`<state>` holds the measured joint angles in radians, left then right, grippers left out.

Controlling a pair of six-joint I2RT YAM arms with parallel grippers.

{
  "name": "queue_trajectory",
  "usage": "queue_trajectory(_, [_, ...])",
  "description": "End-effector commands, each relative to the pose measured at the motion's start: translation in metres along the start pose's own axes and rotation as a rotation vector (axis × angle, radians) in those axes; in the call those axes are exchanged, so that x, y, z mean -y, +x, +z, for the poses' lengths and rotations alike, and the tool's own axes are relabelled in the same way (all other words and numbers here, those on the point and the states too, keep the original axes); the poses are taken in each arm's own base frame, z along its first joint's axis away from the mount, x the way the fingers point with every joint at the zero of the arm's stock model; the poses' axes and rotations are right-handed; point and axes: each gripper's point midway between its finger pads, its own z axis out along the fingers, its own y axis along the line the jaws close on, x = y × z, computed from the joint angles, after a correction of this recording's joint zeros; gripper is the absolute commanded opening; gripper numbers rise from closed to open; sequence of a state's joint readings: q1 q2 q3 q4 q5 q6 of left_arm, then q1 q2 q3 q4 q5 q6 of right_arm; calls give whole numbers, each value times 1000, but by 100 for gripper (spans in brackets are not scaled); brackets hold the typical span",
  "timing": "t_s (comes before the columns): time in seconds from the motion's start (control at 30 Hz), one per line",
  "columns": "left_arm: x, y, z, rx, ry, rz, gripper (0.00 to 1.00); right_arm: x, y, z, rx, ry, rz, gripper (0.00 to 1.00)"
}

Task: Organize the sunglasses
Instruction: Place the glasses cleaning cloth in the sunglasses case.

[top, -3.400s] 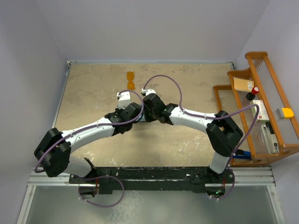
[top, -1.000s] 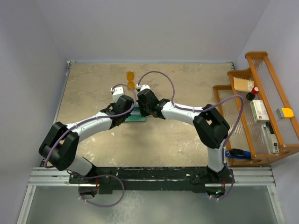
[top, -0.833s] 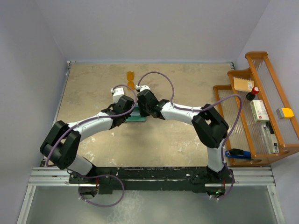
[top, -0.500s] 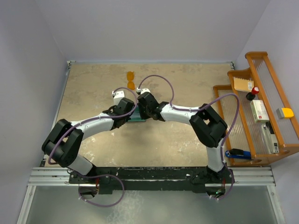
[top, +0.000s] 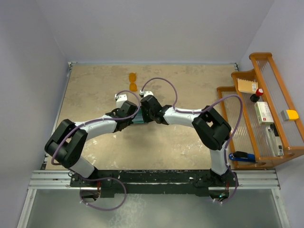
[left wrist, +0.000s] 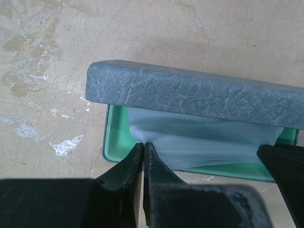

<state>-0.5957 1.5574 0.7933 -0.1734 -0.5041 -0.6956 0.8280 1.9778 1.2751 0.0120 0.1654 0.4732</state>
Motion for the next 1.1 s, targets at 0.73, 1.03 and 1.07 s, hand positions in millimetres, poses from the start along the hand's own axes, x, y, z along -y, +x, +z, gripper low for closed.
queue_trajectory(0.73, [-18, -13, 10, 27, -134, 37, 0, -3, 17, 8, -25, -18, 10, 0])
queue_trajectory(1.03, [-18, -14, 14, 21, -152, 59, 0, -4, 17, 8, -27, -17, 4, 0])
queue_trajectory(1.07, [-18, -13, 14, 17, -150, 57, 0, -3, 17, 8, -27, -15, 5, 0])
